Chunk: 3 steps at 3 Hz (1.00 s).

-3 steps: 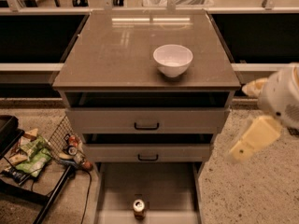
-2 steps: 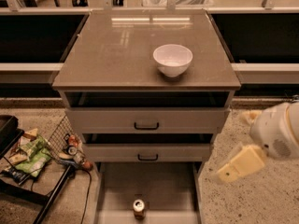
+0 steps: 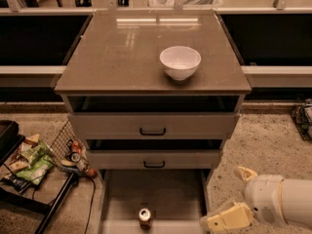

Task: Pick orange can from bottom drawer and place on counter

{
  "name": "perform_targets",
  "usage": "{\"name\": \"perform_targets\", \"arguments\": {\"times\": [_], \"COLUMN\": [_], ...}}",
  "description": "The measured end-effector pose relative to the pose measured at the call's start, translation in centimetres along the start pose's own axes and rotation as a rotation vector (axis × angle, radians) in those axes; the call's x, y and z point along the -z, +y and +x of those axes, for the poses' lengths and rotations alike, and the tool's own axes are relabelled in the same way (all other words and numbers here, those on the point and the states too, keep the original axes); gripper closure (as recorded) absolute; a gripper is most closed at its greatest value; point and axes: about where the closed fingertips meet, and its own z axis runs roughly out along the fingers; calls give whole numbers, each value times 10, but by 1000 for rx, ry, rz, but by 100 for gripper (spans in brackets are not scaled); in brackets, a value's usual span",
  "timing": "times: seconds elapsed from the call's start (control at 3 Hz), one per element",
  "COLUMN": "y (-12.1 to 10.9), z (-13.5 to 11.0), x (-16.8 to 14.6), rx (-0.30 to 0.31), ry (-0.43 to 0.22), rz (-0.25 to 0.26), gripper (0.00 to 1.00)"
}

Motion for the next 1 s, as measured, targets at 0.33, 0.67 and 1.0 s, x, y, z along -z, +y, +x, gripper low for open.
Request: {"name": "perform_targets", "arguments": {"times": [0.33,0.67,1.0], "y": [11,19,19], "z": [30,50,50], "x": [-34,-70,-70], "rx": [-28,-36,-36], "ry": [-110,-179,-179], "rz": [-30,-101,-101], "gripper": [0,0,0]}}
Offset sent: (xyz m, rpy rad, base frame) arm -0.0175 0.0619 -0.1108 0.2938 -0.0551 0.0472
